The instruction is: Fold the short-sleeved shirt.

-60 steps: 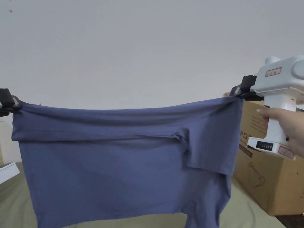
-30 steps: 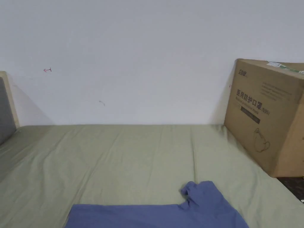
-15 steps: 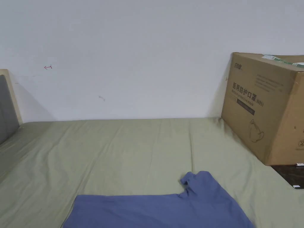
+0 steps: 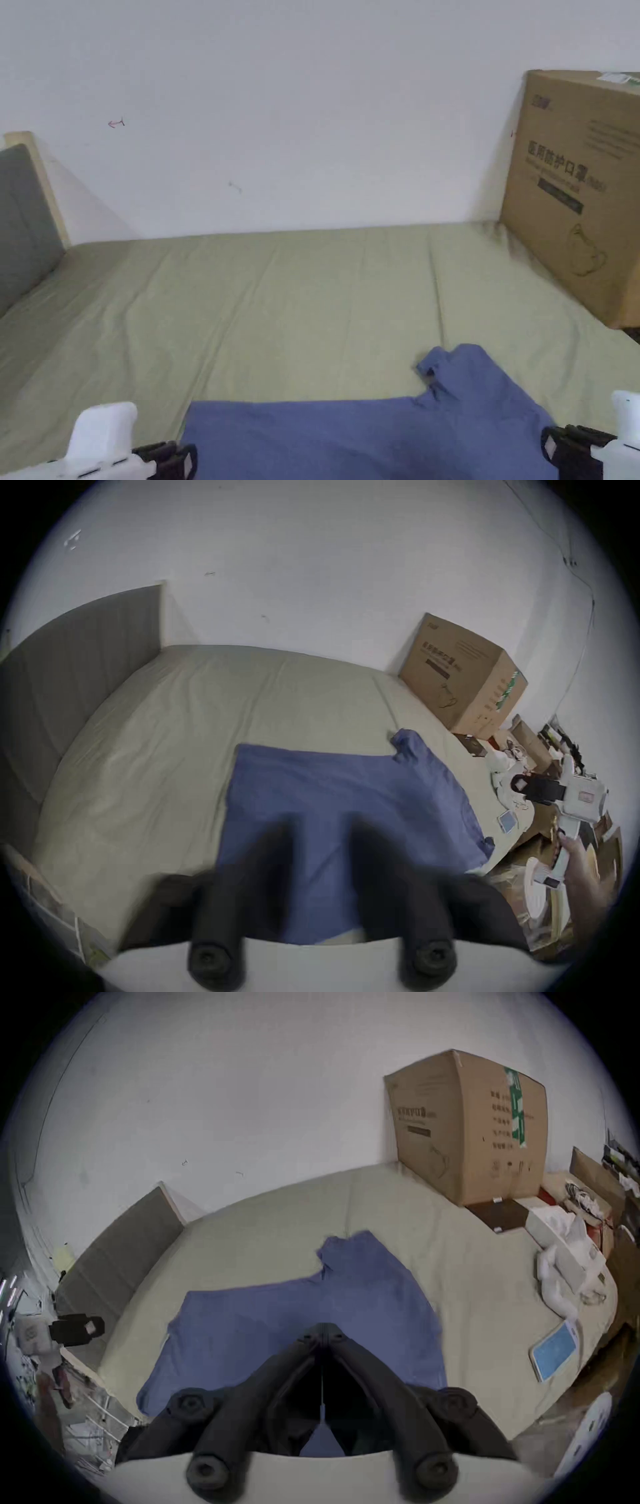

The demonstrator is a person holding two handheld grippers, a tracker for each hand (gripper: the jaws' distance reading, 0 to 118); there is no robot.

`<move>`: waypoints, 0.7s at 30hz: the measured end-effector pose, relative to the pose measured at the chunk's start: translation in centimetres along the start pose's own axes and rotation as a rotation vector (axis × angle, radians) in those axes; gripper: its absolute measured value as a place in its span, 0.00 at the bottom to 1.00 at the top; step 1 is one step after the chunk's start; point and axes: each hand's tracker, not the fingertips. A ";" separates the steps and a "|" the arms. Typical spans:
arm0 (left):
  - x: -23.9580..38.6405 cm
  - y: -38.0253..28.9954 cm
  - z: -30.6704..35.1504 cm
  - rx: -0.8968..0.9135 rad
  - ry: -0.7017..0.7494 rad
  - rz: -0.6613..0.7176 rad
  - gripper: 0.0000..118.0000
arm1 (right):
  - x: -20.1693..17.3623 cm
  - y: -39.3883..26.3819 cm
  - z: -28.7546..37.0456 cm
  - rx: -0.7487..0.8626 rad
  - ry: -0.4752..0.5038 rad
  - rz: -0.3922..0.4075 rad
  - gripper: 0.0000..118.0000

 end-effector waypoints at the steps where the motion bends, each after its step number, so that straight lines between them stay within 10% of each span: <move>1: 0.0 0.6 -1.1 0.002 0.004 -0.006 0.00 | -0.2 0.4 -0.8 -0.008 0.034 0.011 0.00; 12: -11.5 9.5 -20.9 -0.283 0.148 0.018 0.00 | 1.9 -0.1 -6.5 -0.110 0.115 -0.010 0.00; 14: -13.1 9.6 -23.9 -0.333 0.154 0.023 0.29 | 2.7 -0.5 -7.1 -0.130 0.096 0.001 0.00; 16: -14.2 8.8 -26.8 -0.394 0.144 0.052 0.93 | 3.6 -0.7 -7.7 -0.144 0.078 -0.001 0.00; 21: -15.8 6.5 -31.9 -0.468 0.251 0.000 0.98 | 6.1 -0.8 -8.1 -0.108 0.065 -0.095 0.00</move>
